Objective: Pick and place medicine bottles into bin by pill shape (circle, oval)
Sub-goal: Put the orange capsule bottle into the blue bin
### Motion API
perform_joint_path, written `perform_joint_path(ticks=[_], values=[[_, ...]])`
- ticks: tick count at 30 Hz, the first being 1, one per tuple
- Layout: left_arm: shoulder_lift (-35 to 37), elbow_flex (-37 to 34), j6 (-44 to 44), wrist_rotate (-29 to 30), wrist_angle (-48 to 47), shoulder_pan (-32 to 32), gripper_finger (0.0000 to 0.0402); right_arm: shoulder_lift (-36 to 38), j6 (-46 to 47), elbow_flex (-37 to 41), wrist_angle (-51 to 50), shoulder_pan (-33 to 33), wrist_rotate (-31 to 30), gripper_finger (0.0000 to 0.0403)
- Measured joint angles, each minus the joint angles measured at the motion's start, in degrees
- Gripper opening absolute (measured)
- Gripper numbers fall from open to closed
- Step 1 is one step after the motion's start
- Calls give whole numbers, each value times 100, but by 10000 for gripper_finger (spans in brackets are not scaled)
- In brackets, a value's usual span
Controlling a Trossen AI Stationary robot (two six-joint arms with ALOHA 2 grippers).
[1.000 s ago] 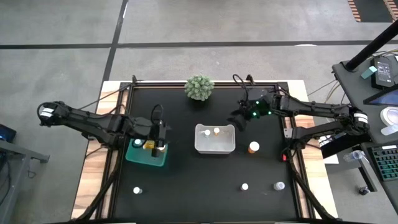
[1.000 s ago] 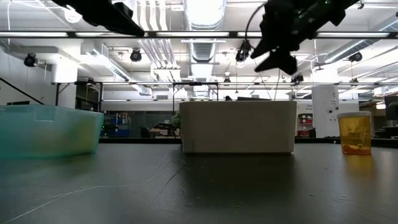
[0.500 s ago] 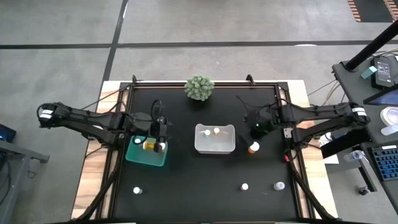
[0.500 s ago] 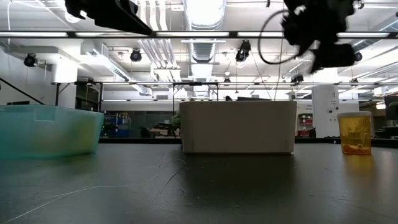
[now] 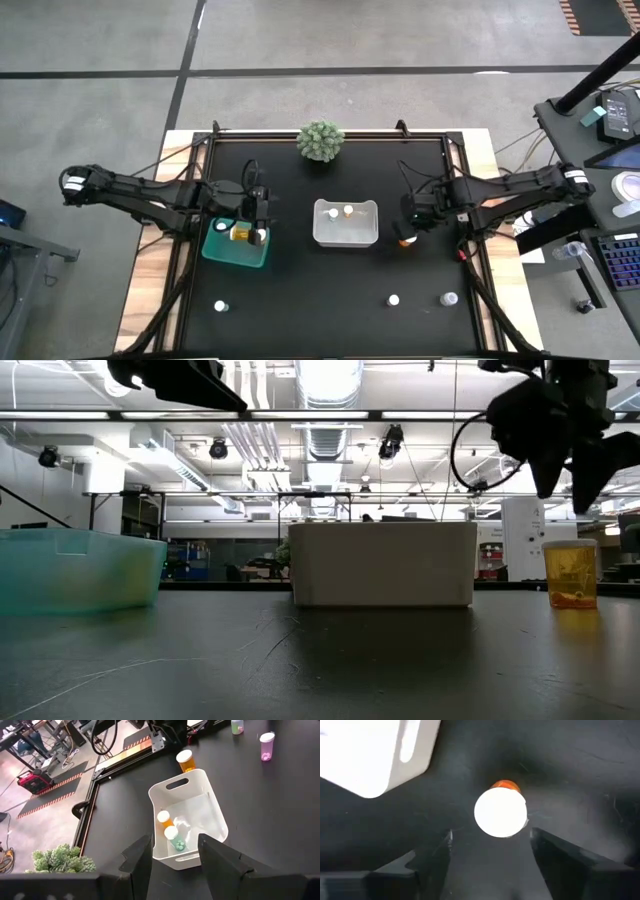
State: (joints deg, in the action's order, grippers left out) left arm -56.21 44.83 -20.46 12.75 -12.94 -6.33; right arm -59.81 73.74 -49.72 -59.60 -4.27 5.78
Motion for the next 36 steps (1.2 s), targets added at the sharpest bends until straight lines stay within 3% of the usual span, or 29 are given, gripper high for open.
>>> perform_joint_path(ticks=[5,9,36], values=[[-2,-6,-178,0,95,0,142,-32,214,192,-2,0,-8,311],[-2,-8,-265,2,230,0,142,-42,324,230,9,0,-344,326],[-2,-13,-248,170,353,0,142,-42,728,1466,1660,-337,-584,309]])
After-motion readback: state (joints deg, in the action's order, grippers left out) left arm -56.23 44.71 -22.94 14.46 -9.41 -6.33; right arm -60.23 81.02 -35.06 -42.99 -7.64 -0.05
